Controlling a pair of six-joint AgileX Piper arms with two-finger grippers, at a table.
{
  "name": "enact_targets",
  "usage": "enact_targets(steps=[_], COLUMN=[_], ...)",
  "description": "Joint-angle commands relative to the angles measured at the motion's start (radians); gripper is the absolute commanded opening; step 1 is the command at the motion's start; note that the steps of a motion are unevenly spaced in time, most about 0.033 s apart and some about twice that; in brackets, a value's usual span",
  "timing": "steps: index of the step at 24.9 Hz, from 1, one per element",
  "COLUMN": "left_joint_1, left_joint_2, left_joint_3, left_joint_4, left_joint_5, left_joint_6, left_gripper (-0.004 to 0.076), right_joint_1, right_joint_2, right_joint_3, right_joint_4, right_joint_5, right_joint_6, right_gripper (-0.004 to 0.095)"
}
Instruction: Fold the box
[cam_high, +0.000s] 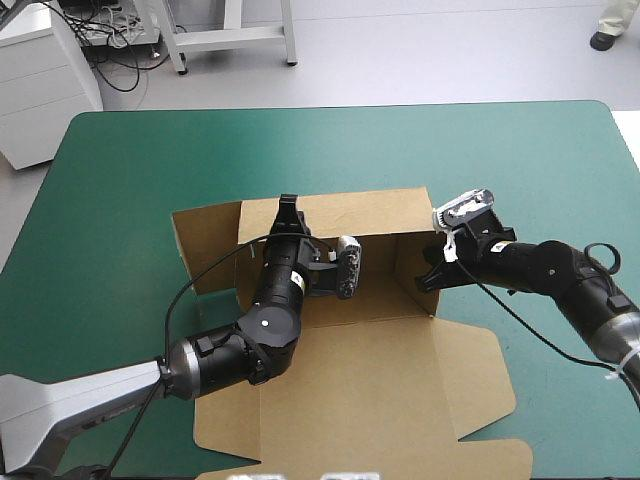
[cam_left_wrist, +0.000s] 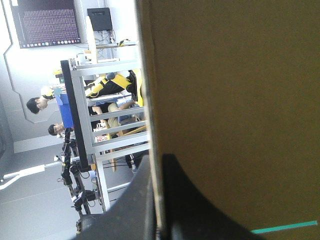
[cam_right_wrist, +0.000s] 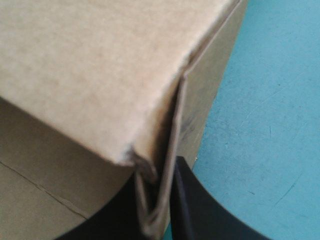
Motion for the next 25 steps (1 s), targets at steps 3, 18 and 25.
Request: enact_targets(steps=[3, 18, 25], left_joint_1=[-0.003, -0.003, -0.101], left_joint_2=[-0.034, -0.032, -0.032], left_joint_3=[-0.018, -0.018, -0.018], left_joint_4=[0.032, 0.281, 0.353], left_joint_5=[0.009, 0.011, 0.103], left_joint_6=[0.005, -0.201, -0.201], left_gripper=[-0.0032, 0.0599, 0.0596], right_joint_1=[0.002, 0.002, 0.002], right_joint_2=[-0.028, -0.028, 0.046], right_joint_3=[-0.026, -0.026, -0.044], right_joint_4=[0.036, 0.032, 0.032], right_joint_5=[-0.021, -0.112, -0.236], right_joint_6=[-0.021, -0.013, -0.013], right_gripper=[-0.0018, -0.0017, -0.0017])
